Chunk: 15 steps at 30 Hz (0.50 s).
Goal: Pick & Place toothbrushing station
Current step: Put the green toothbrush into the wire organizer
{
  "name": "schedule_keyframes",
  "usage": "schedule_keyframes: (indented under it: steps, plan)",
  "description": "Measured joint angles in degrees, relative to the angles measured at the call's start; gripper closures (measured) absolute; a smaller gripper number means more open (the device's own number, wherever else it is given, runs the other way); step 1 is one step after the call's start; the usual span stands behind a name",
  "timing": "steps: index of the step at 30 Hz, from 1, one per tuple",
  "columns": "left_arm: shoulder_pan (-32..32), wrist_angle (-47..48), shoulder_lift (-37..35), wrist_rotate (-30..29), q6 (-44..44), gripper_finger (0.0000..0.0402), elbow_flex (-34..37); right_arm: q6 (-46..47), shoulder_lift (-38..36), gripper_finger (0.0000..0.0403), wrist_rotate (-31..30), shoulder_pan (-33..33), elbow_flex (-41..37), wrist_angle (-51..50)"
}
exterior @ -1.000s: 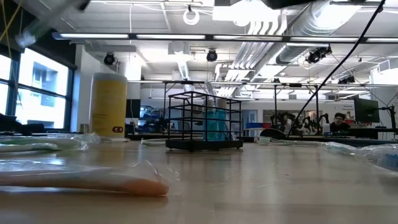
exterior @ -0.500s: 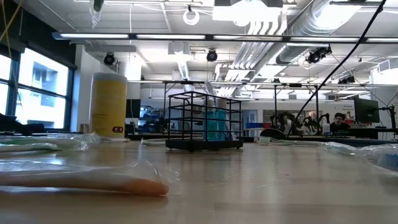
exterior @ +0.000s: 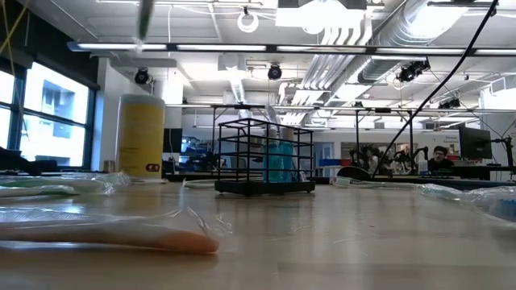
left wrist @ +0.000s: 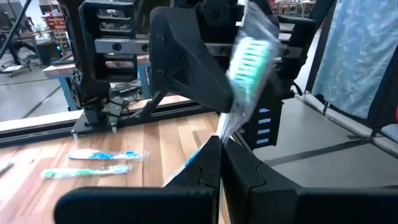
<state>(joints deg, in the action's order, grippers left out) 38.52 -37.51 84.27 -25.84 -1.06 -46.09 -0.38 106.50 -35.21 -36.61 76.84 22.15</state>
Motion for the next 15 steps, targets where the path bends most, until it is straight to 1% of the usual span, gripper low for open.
schedule_keyframes:
  steps: [3, 5, 8, 11, 15]
  plan:
    - [0.0, 0.23, 0.0, 0.02, -0.13, 0.0401, 0.0, -0.07, 0.0, 0.0302, 3.92, 0.89, 0.0, -0.12]
    - [0.0, 0.27, 0.0, 0.0, -0.22, 0.0402, 0.0, 0.0, -0.02, 0.032, 4.65, 1.29, 0.0, -0.53]
    - [0.02, 0.38, 0.0, 0.28, -0.22, 0.0402, 0.0, -0.11, -0.07, 0.0362, 4.7, 1.83, 0.0, -1.22]
    - [0.06, 0.01, -0.02, 0.24, -0.18, 0.0402, 0.0, -0.63, -0.09, 0.0387, 4.49, 1.89, 0.0, -1.47]
    - [0.0, 0.36, -0.02, -0.04, -0.26, 0.0401, 0.0, 0.57, -0.09, 0.0391, 3.03, 1.58, 0.04, -2.95]
